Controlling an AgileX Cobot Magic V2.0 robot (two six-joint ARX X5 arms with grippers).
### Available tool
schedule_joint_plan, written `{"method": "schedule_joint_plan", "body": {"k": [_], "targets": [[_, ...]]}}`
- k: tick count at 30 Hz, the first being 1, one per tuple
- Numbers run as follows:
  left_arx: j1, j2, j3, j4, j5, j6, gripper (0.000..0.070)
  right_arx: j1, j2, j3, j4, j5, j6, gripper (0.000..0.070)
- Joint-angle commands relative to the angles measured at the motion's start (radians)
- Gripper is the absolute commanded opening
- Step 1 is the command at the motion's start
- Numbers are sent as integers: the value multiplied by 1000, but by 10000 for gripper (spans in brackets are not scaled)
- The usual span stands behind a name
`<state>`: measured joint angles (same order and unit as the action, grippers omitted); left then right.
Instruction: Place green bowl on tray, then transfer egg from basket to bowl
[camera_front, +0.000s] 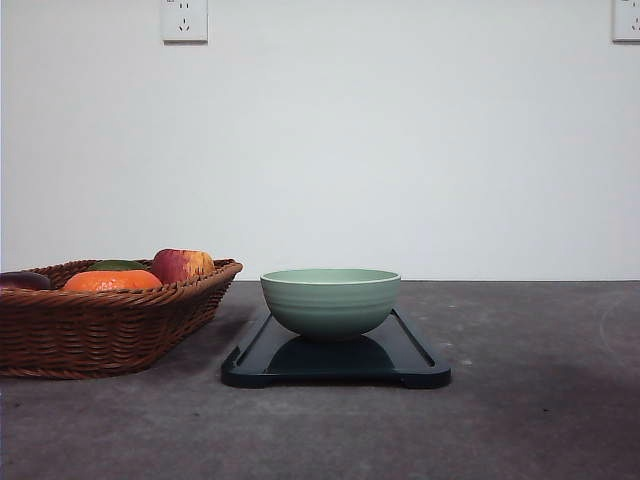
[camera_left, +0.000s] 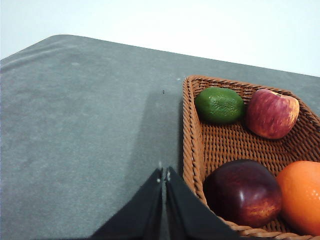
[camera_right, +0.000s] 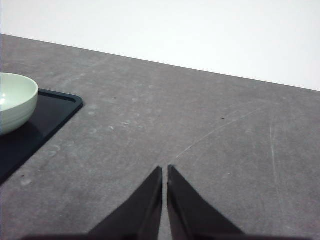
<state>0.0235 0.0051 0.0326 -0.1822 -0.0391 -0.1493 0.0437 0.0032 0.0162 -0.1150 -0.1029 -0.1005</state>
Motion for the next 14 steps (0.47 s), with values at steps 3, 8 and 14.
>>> {"method": "schedule_joint_plan", "body": {"k": [3, 8, 14], "targets": [[2, -2, -19, -5, -2, 6, 0, 0, 0, -4, 10, -1, 4, 7], [2, -2, -19, -5, -2, 6, 0, 0, 0, -4, 10, -1, 3, 7], [2, -2, -19, -5, -2, 6, 0, 0, 0, -4, 10, -1, 4, 7]]}}
